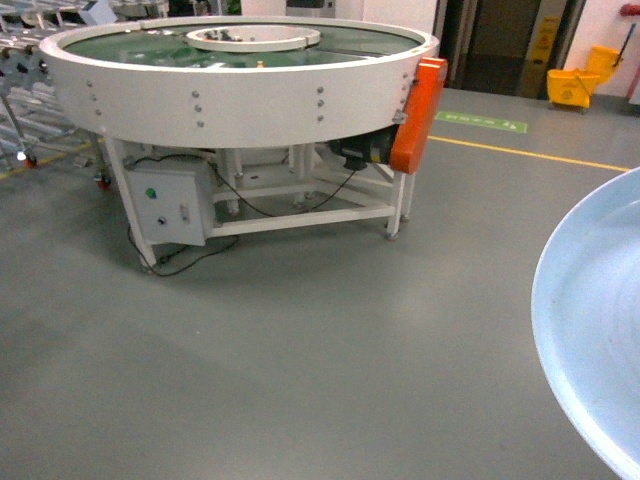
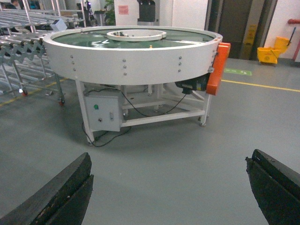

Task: Place blue tray on left shelf second layer neatly

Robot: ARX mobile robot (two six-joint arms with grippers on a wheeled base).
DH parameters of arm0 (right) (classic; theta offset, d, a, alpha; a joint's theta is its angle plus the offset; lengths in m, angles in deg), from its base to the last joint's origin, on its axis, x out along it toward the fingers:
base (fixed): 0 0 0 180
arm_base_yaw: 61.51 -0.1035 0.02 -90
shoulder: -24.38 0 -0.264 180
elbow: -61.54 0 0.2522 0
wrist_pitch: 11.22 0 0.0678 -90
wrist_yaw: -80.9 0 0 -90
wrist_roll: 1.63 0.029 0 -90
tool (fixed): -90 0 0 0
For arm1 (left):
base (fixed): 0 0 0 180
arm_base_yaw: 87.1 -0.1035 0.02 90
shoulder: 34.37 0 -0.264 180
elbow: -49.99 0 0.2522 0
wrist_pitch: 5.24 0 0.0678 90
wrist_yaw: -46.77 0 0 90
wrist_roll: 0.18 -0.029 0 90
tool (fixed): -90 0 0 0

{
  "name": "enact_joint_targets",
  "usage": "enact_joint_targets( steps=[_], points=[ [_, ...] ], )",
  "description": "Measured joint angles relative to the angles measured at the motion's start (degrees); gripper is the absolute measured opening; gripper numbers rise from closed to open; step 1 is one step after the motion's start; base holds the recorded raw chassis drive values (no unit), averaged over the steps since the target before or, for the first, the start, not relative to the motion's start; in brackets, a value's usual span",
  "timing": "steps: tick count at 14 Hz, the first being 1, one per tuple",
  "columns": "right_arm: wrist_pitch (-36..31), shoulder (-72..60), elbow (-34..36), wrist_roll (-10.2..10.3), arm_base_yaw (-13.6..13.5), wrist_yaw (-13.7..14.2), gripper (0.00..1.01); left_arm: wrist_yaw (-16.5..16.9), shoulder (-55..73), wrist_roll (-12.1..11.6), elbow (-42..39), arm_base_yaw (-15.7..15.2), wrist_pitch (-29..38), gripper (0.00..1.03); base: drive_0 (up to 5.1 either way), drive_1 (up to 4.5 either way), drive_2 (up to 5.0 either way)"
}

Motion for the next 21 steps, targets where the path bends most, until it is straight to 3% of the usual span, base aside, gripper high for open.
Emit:
enact_joint_targets(
  steps=[7, 13, 21],
  points=[
    [0.04, 0.00, 0.07, 0.00, 0.00, 0.02, 0.02, 0.09, 0.00, 0.00, 0.00, 0.00, -0.02, 0.98, 3.4, -2.89, -4.9],
    [0.02, 0.02, 0.20, 0.00, 0.00, 0.04, 0.02, 0.13, 0.00, -0.02, 0.00, -0.04, -0.04, 0.98, -0.9, -1.52, -1.9],
    [-0.20, 0.02, 0.20, 0.00, 0.00, -0.13, 0.02, 0.02, 0.00, 0.00, 0.00, 0.00, -0.02, 0.98, 1.6, -0.21, -6.6]
  ],
)
